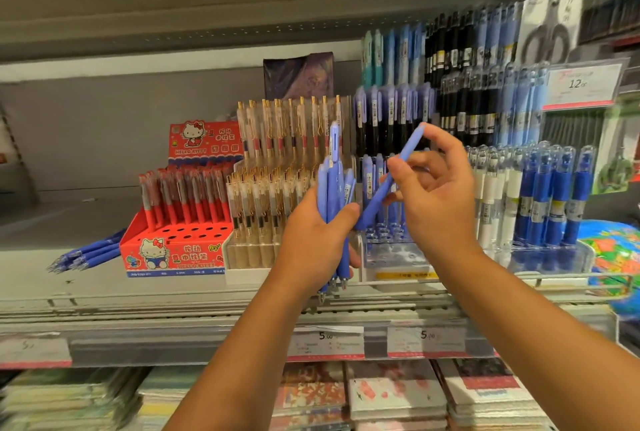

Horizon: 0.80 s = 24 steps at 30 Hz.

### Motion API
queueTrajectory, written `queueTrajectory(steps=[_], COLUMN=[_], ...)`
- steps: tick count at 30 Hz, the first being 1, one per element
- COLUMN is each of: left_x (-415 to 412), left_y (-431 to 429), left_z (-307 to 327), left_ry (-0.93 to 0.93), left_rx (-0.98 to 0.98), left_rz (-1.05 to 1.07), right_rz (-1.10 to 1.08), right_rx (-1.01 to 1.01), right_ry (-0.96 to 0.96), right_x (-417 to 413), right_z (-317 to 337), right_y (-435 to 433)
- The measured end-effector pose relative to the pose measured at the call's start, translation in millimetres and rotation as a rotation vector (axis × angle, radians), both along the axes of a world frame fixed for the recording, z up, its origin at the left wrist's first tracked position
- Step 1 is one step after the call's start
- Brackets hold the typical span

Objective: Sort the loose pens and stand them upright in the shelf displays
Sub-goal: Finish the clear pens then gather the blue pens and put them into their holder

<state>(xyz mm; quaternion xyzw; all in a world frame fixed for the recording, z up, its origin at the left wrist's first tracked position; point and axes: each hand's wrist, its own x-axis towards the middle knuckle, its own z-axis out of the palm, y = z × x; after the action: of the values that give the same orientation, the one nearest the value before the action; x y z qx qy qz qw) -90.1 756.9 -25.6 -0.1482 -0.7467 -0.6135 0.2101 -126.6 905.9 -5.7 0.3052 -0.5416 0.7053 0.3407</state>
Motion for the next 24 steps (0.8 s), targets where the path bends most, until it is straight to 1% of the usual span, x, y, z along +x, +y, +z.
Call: queueTrajectory(steps=[5, 8, 12, 19, 24], left_x=[0.3, 1.7, 3.1, 1.4, 0.4], left_y=[0.6, 0.5, 1.3, 0.8, -0.4], left_z=[-0.6, -0.5, 0.0, -0.1, -0.7], left_ry=[0.027, 0.046, 0.057, 0.064, 0.064], left_rx=[-0.014, -0.013, -0.012, -0.038, -0.052], left_rz=[0.027, 0.034, 0.027, 0.014, 0.006], right_rz=[-0.196, -0.291, -0.344, -0.404, -0.394], right_rx=[0.024, 0.045, 0.078, 0.150, 0.284], right_ry=[0.071, 0.071, 0.001, -0.057, -0.137], right_x=[-4.5, -7.6, -14.8, -21.9, -29.2], right_z=[-2.7, -2.2, -2.3, -3.3, -10.1], right_y=[2.9, 5.7, 7.3, 6.1, 4.9])
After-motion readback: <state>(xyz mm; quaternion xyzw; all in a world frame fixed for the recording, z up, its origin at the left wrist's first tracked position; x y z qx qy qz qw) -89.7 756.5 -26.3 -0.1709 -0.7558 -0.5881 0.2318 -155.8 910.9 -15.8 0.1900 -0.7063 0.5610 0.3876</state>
